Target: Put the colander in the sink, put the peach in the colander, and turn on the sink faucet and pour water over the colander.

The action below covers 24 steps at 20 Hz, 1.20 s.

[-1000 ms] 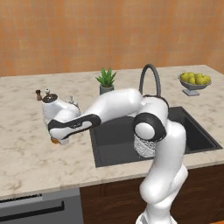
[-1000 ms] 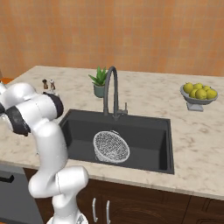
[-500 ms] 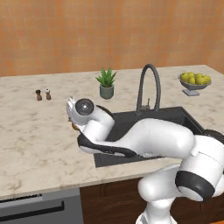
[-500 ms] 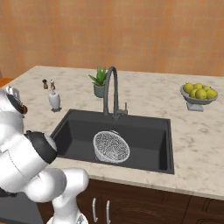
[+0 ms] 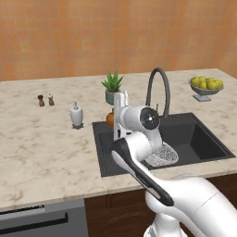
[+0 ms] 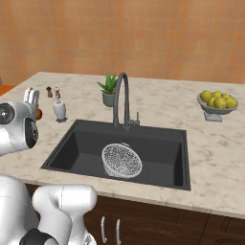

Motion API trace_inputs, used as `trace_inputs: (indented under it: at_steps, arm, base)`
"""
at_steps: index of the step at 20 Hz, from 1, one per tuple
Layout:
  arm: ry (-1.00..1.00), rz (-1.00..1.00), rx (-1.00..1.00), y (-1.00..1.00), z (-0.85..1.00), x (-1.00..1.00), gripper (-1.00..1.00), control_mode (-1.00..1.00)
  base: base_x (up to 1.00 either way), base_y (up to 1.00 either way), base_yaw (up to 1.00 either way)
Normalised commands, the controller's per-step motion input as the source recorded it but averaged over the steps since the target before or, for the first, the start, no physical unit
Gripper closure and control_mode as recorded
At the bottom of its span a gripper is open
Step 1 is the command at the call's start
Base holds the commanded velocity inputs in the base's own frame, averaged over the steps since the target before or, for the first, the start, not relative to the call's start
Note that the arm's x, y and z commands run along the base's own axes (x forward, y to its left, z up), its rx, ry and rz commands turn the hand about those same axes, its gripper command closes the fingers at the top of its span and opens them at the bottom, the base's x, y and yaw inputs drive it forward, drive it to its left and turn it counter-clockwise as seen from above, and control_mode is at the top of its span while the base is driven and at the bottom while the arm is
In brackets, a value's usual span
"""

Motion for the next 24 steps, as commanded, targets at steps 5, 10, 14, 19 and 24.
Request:
trace_inputs:
  at_steps: [5, 10, 14, 19, 24]
  arm:
    - [0.00, -0.20, 0.46, -1.00, 0.55, -0.25, 1.00, -1.00]
    - [0.23, -0.24, 0.38, -1.00, 0.28, -0.13, 1.00, -1.00]
    - [0.32, -0.14, 0.41, -1.00, 0.61, -0.41, 1.00, -1.00]
    - [-0.03, -0.07, 0.39, -1.00, 0.56, -0.70, 1.00, -1.00]
    - [-0.11, 0.00, 0.44, -1.00, 0.01, -0.23, 1.00, -1.00]
  base:
    - [0.00, 0.00, 0.00]
    - [0.00, 0.00, 0.00]
    - [0.00, 0.00, 0.00]
    - [0.00, 0.00, 0.00]
    - [0.00, 0.00, 0.00]
